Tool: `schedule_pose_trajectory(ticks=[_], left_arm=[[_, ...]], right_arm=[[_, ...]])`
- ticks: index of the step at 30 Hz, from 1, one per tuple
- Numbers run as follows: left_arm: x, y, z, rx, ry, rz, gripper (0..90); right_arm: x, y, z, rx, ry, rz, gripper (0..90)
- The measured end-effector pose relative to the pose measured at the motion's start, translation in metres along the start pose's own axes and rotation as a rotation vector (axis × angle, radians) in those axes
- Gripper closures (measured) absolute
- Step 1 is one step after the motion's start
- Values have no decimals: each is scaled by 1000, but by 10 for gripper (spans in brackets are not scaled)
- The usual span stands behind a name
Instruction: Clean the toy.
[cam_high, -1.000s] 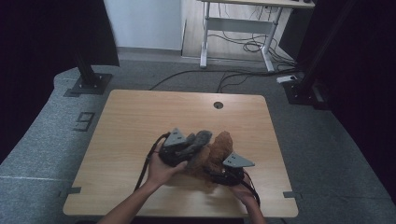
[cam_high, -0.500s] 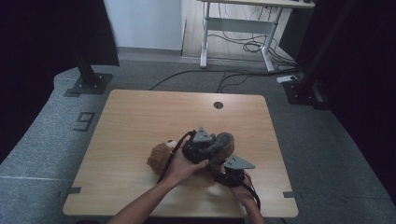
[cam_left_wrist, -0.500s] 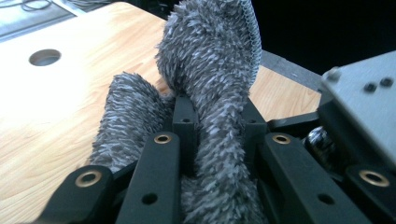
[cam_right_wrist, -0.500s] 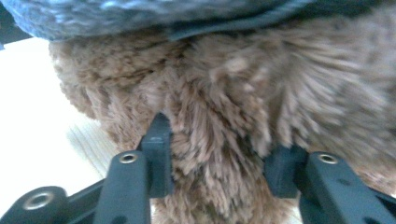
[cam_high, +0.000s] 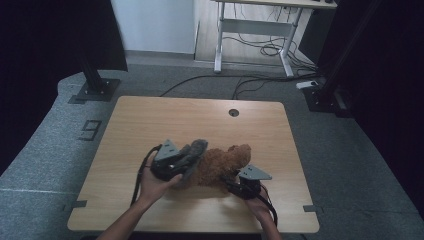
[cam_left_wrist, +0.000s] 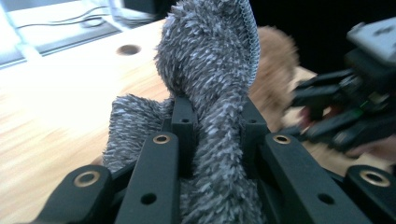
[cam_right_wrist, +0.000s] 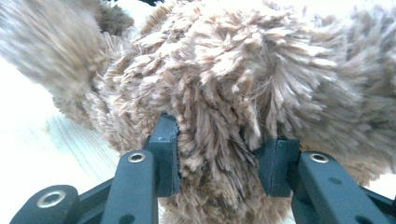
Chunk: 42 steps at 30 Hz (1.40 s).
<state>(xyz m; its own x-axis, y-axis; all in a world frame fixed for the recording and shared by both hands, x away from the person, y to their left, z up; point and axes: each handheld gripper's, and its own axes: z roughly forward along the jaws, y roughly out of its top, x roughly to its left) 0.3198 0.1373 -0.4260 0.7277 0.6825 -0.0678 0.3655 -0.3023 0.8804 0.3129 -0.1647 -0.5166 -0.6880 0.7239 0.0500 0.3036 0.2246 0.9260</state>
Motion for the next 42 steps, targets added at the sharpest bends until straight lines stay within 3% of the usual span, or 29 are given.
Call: schedule_pose_trajectory(ticks=[4, 7, 18, 20, 23, 27, 31, 34, 39, 42], left_arm=[[26, -27, -13, 24, 30, -70, 742], [38, -38, -20, 27, 50, -101, 742], [55, -52, -26, 54, 120, -127, 742], [56, -52, -26, 50, 114, -141, 742], [47, -44, -23, 26, 91, -125, 743], [23, -19, -12, -8, 28, -78, 743], [-11, 12, 14, -15, -45, -3, 742], [-32, 27, 35, -3, -74, 48, 742], [-54, 38, 71, 44, -104, 67, 740], [-56, 37, 83, 64, -110, 55, 739]], right_arm=[[0, 0, 0, -3, 2, 7, 564], [0, 1, 1, -5, -1, 10, 564], [-1, 0, 1, -4, 0, 19, 564], [-1, 0, 1, -6, 0, 20, 564], [-2, 0, 1, -7, 1, 20, 564], [-2, 0, 1, -8, -1, 22, 564], [-1, 0, 1, -8, -1, 24, 562], [0, 0, 1, -8, -5, 25, 561], [-1, -1, 0, -2, -9, 27, 561], [-2, -2, 0, 4, -16, 30, 561]])
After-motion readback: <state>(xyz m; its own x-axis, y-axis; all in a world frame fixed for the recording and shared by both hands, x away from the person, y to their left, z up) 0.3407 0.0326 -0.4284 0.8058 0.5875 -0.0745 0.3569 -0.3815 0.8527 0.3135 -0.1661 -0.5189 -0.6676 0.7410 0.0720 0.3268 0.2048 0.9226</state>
